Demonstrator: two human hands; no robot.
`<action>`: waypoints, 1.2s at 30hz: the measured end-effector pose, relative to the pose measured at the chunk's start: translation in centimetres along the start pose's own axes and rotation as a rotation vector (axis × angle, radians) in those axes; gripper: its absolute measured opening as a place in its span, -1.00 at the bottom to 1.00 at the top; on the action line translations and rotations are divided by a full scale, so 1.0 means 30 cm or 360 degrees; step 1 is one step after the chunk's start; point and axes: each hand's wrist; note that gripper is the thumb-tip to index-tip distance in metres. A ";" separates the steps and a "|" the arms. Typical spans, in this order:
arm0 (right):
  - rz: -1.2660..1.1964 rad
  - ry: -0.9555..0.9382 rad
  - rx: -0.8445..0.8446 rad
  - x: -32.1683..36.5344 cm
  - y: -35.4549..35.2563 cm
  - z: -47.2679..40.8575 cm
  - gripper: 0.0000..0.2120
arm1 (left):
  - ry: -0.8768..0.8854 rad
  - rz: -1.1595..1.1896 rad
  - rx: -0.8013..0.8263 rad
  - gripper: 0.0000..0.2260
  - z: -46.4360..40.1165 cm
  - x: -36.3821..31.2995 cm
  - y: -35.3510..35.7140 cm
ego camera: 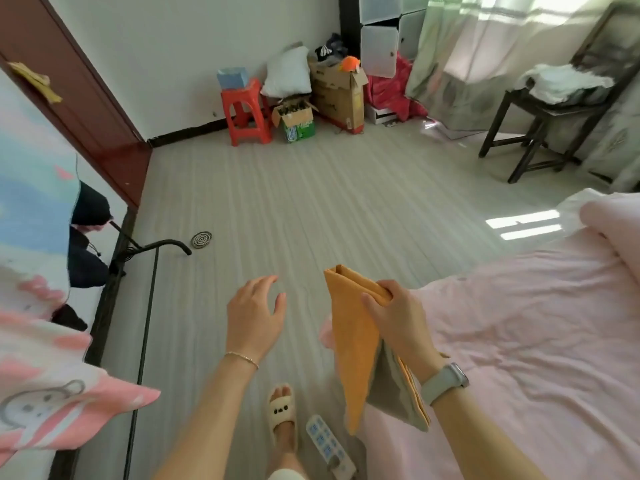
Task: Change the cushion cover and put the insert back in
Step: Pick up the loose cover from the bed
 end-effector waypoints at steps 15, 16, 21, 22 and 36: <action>0.0231 0.0134 -0.0313 0.482 0.709 -0.591 -0.71 | -0.0333 0.0192 0.0149 -0.71 -0.802 0.763 0.037; 0.0234 0.0127 -0.0310 0.503 0.744 -0.606 -0.72 | -0.0356 0.0201 0.0171 -0.71 -0.813 0.796 0.045; 0.0199 0.0189 -0.0257 0.555 0.884 -0.707 -0.72 | -0.0528 0.0215 0.0250 -0.71 -0.863 0.928 0.100; 0.0195 0.0198 -0.0234 0.558 0.907 -0.734 -0.72 | -0.0571 0.0218 0.0266 -0.69 -0.890 0.948 0.115; 0.0107 0.0371 -0.0170 0.416 1.112 -1.494 -0.72 | -0.0728 0.0321 0.0355 -0.75 -1.582 0.842 0.499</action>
Point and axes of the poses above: each hand's wrist, its own z-axis away from the middle knuckle, its own y-axis out of the palm, x = y × z, and after that the axes turned 9 degrees about -x, right-handed
